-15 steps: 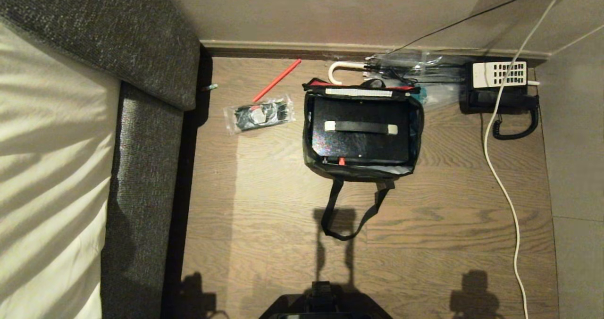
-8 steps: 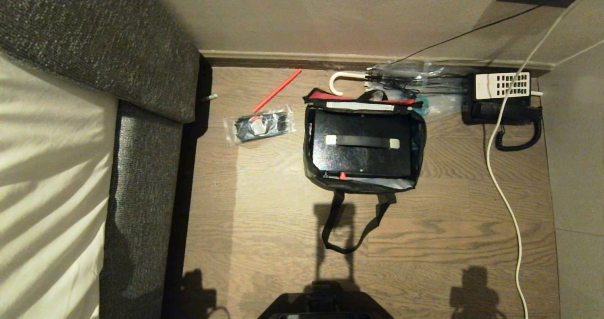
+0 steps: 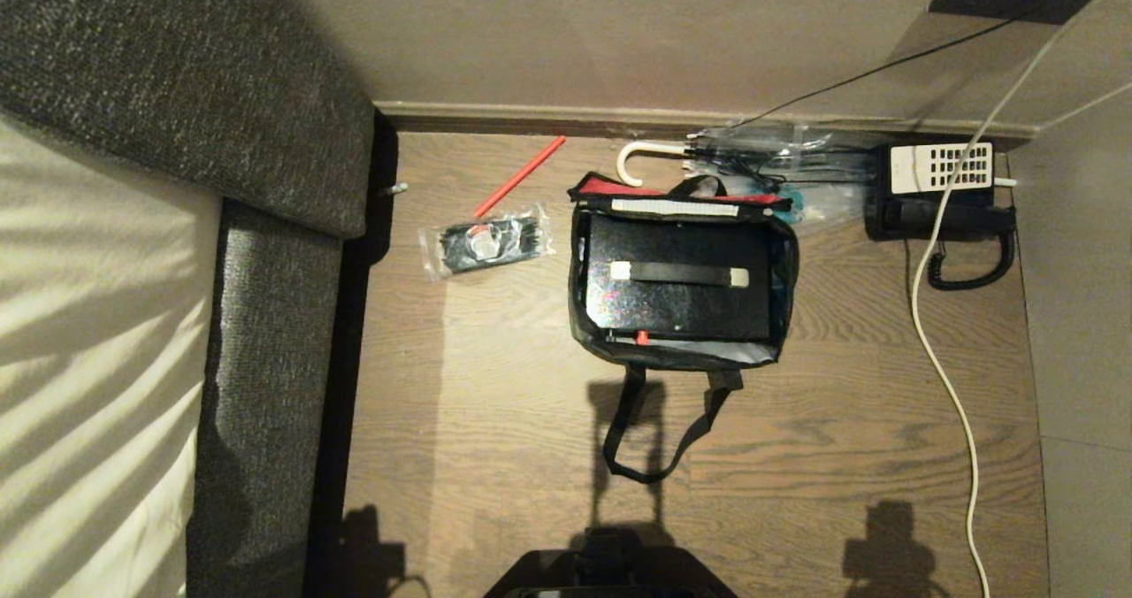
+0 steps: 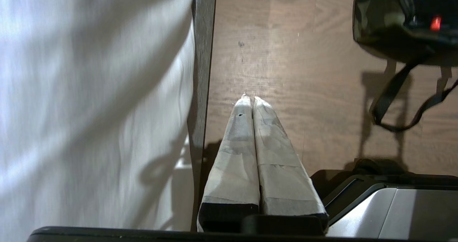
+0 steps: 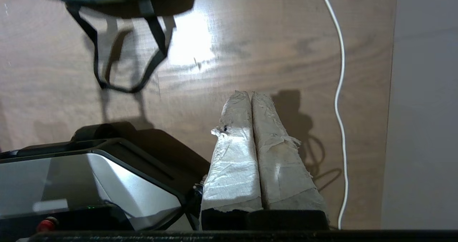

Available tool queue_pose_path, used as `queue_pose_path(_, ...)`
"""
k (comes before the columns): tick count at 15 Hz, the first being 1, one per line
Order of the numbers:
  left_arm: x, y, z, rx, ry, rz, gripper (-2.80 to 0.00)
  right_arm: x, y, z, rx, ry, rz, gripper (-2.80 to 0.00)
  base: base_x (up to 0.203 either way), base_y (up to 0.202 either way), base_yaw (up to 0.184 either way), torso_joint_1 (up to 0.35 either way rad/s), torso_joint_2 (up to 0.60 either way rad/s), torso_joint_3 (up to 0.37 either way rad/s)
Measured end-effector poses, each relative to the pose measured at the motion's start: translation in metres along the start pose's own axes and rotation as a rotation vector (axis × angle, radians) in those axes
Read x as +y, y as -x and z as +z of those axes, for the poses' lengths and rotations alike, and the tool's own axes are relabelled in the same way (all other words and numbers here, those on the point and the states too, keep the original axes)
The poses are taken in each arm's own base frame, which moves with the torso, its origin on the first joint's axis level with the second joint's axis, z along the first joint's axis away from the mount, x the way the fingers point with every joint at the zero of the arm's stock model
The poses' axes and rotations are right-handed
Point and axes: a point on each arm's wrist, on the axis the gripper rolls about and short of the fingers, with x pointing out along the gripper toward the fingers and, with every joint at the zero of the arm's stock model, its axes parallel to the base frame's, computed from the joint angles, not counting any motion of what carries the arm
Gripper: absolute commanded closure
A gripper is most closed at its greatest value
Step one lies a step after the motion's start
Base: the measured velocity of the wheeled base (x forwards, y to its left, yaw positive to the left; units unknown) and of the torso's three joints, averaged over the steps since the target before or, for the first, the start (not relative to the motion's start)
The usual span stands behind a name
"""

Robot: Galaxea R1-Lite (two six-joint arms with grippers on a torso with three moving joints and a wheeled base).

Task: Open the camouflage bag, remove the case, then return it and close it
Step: Close the top of the storage box

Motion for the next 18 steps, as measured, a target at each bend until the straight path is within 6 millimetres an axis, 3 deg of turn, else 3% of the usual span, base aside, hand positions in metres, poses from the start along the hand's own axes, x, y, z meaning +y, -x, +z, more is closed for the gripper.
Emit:
queue_pose_path(7, 0.0, 0.0, 0.0, 0.0, -0.003, -0.002, 0.0, 0.0, 0.0, 0.0002, -0.001, 0.0, 0.001, 0.0, 0.191, 0.0, 0.001, 0.001, 0.0, 0.002)
queue_pose_path(18, 0.0, 0.0, 0.0, 0.0, -0.005, -0.002, 0.0, 0.0, 0.0, 0.0002, 0.0, 0.0, 0.0, 0.0, 0.006, 0.0, 0.0, 0.0, 0.0, 0.0)
